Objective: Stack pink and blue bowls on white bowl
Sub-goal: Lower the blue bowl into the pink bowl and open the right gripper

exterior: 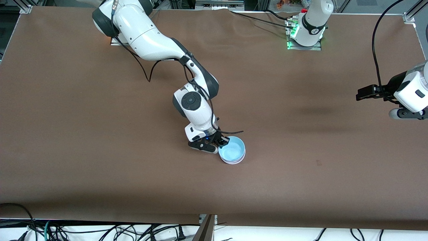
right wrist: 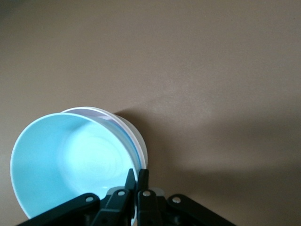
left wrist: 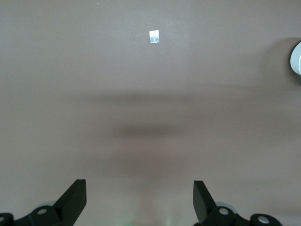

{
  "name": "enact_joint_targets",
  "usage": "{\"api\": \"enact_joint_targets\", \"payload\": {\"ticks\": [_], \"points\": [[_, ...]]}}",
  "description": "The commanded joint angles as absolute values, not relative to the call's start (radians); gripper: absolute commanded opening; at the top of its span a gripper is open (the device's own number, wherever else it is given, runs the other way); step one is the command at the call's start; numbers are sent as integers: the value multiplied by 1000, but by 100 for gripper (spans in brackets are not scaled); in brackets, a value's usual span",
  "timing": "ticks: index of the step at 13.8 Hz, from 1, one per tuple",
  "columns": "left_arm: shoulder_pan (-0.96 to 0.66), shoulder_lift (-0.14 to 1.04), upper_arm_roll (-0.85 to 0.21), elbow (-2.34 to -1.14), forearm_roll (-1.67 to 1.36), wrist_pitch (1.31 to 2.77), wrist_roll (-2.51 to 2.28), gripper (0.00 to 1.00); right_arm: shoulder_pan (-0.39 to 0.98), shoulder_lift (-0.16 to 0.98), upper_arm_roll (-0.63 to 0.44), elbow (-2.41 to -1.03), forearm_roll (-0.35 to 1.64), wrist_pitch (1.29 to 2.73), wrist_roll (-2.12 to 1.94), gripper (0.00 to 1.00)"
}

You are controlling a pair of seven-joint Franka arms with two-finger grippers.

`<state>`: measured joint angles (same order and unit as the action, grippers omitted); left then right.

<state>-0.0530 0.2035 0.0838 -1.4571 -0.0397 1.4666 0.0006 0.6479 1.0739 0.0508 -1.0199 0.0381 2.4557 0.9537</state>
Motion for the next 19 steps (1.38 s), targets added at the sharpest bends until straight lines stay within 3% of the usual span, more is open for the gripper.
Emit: {"api": "enact_joint_targets", "payload": {"ticks": [1,5,7,8,10,11,15,17,19], "points": [[-43,212,77,-1434,-44,1460,18,100,655,1086,46,-986,28,2413,928,0],[-43,212,77,-1434,-44,1460,18,100,655,1086,54,-985,29,2410,916,0],[-43,212,77,-1434,-44,1460,18,100,653,1086,57,-970,29,2410,914,18],[-43,212,77,-1434,-44,1460,18,100,653,1086,58,-959,29,2408,914,33],[-43,212,77,-1434,-46,1460,18,100,647,1086,58,-956,32,2410,914,48],[-43,212,77,-1434,-45,1460,18,100,646,1085,58,-951,34,2408,911,54],[-44,212,77,-1434,-46,1460,15,100,632,1051,57,-943,38,2326,893,64],[-44,213,77,-1433,-46,1460,15,100,592,987,55,-945,38,2211,794,100],[-46,213,75,-1433,-46,1460,14,100,527,916,48,-951,32,2102,714,100]]}}
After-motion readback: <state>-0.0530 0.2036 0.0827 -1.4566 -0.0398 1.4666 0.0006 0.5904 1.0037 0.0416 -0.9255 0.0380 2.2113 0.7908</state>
